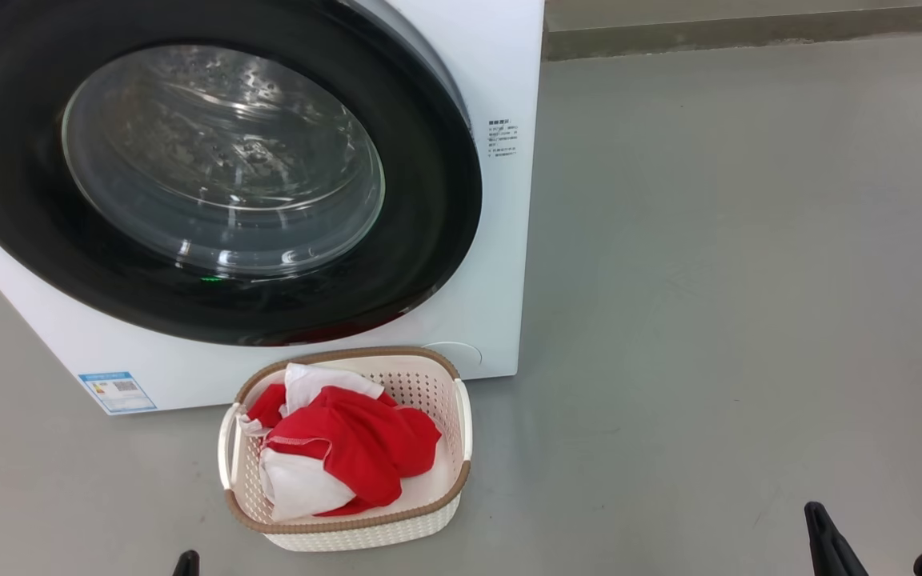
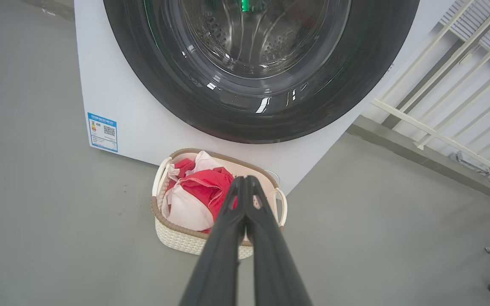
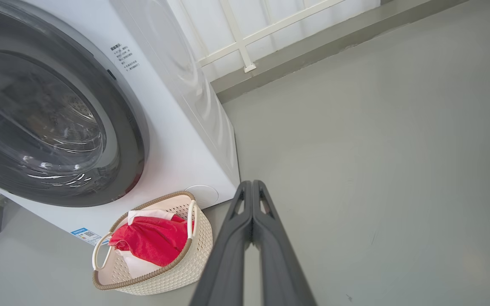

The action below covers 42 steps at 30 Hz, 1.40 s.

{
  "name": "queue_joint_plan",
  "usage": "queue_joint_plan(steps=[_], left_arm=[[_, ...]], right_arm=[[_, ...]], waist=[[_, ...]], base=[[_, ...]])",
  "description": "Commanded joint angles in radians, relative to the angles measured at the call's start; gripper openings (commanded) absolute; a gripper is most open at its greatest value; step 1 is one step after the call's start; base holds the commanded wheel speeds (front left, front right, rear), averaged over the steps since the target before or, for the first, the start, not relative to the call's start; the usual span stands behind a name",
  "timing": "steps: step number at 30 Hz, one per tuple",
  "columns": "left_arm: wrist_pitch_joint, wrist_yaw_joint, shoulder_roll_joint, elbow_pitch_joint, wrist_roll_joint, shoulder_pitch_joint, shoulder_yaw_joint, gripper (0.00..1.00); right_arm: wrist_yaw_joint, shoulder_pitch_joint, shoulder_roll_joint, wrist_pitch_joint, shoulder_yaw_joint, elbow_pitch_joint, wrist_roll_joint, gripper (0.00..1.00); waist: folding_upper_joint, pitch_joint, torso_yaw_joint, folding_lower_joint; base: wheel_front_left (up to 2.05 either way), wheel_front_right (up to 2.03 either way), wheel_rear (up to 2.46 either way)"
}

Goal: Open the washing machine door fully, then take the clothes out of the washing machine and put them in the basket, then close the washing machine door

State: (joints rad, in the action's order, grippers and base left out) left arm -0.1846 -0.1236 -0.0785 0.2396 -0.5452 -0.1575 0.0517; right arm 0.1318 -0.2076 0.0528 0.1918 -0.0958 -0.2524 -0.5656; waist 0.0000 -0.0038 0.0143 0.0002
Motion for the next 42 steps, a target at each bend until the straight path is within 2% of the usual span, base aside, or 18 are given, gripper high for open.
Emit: queue_joint_plan(steps=[1,42], left_arm=[[0.009,-0.001,-0.006,-0.018,-0.040,0.045,0.014,0.00],[0.124,-0.004,0.008,-0.009,-0.447,0.133,0.034,0.00]], right_arm=[[0.000,0.046,0.009,-0.009,-0.006,0.023,-0.034,0.00],[-0.001,0.154,0.005,-0.127,-0.011,0.017,-0.436,0.00]], waist=[[0.0000,0.000,0.000,-0.0002],[0.0000,0.003,-0.006,-0.0002]], base=[[0.00,0.00,0.00],[0.00,0.00,0.00]])
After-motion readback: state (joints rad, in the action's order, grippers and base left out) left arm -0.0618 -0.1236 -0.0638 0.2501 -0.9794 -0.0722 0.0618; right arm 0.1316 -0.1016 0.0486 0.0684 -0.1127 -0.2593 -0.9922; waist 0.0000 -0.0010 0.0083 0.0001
